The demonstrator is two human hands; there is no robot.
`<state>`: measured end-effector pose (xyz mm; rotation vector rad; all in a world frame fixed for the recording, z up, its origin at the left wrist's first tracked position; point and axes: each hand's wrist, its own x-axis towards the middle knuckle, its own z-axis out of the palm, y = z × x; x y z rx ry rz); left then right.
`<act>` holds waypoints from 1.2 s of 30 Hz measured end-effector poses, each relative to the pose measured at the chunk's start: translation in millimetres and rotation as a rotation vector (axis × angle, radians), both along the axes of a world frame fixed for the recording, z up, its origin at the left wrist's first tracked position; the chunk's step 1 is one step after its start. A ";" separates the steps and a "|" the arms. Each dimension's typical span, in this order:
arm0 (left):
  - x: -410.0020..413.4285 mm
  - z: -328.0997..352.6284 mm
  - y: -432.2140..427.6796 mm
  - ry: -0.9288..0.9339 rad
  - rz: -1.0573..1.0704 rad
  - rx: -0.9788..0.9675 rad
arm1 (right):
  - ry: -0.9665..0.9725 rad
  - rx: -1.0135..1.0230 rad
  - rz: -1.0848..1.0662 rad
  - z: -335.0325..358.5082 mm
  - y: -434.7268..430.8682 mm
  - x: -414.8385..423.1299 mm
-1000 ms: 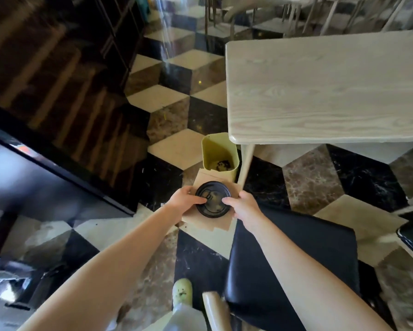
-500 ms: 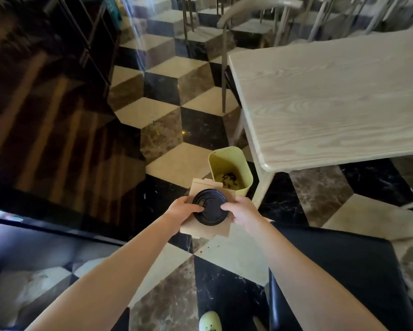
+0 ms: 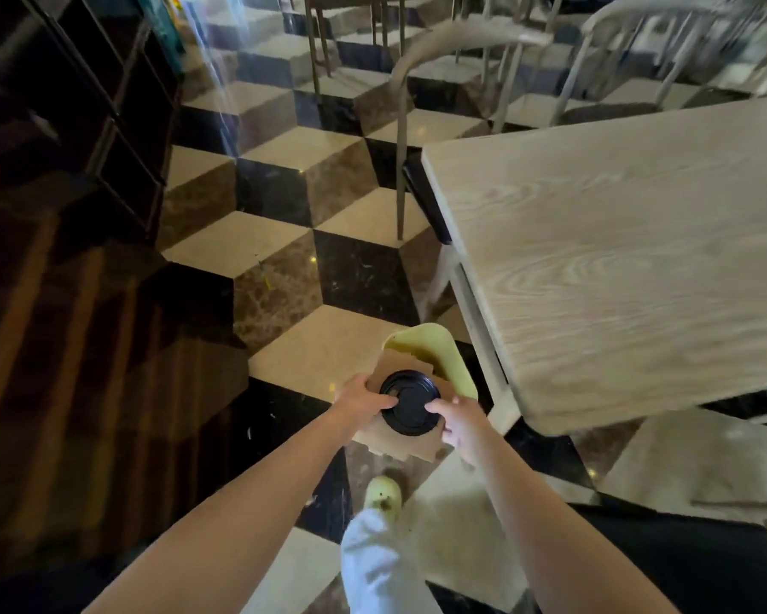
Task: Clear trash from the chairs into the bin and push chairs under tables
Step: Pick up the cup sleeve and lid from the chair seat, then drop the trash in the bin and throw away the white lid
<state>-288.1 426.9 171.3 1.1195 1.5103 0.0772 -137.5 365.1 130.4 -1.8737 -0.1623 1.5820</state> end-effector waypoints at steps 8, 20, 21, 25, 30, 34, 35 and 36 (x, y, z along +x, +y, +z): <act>62.2 26.5 163.7 0.099 -0.576 0.493 | -0.419 -0.122 0.005 -51.7 82.5 22.3; 164.4 -44.9 271.5 -0.054 -1.105 1.394 | -0.834 -0.232 0.200 -207.4 145.2 39.9; 165.6 -49.9 272.0 -0.106 -1.073 1.434 | -0.838 -0.240 0.209 -222.4 149.7 39.6; 173.1 -65.1 275.3 -0.279 -0.985 1.540 | -0.728 -0.254 0.324 -272.3 163.6 34.2; 172.7 -63.6 275.6 -0.269 -1.006 1.538 | -0.513 -0.246 0.453 -272.8 148.6 25.6; 163.2 -45.2 272.6 -0.135 -1.130 1.400 | -0.401 -0.355 0.720 -232.0 129.8 24.6; 161.3 -38.5 272.3 -0.096 -1.174 1.359 | -0.360 -0.363 0.755 -217.2 127.9 26.2; 159.4 -31.7 273.1 -0.050 -1.230 1.316 | -0.330 -0.364 0.778 -201.8 128.4 28.2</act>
